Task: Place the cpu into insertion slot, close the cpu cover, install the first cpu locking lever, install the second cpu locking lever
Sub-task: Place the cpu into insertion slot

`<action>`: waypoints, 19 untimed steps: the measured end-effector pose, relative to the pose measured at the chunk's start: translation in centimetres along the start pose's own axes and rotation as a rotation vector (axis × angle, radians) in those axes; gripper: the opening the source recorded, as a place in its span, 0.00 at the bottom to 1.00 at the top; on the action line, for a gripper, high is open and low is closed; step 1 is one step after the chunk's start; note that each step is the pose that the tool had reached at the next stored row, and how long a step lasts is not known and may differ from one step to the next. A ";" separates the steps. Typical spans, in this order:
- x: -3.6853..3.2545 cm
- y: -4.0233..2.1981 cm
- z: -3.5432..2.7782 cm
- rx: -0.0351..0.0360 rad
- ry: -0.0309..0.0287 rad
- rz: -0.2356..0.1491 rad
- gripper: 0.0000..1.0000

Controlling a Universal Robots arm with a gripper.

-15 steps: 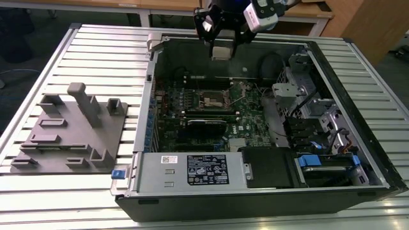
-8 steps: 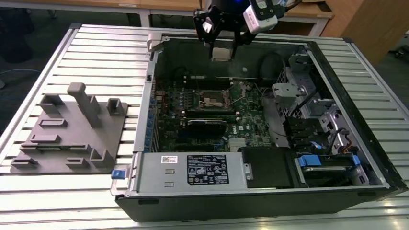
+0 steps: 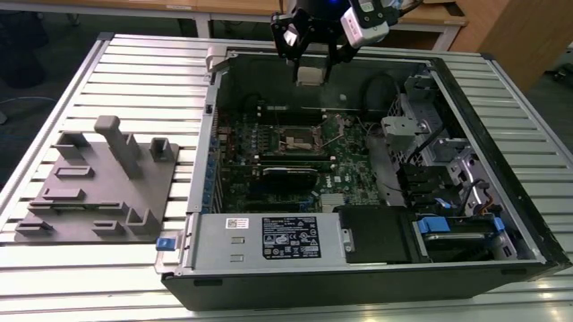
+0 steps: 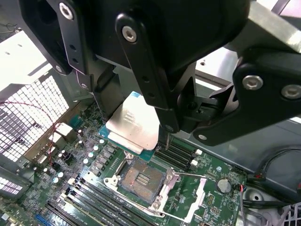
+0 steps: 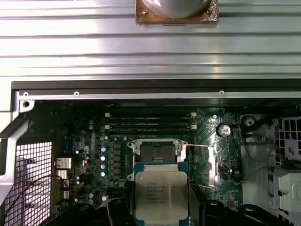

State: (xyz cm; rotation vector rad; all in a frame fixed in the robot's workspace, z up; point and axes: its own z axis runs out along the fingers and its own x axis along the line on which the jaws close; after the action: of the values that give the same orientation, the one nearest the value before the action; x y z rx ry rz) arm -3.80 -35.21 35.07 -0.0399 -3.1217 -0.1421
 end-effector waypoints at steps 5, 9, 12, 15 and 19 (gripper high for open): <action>-0.01 -0.04 0.41 0.0002 0.0001 0.000 0.54; -0.01 -0.04 0.43 0.0002 0.0002 0.000 0.54; -0.01 -0.04 0.43 0.0002 0.0001 0.000 0.54; -0.01 -0.05 0.56 -0.0001 0.0000 0.000 0.54; -0.01 -0.06 0.60 0.0004 0.0002 0.000 0.54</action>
State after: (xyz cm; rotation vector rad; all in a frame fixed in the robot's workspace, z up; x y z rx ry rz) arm -3.80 -35.21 34.47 -0.0398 -3.1215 -0.1414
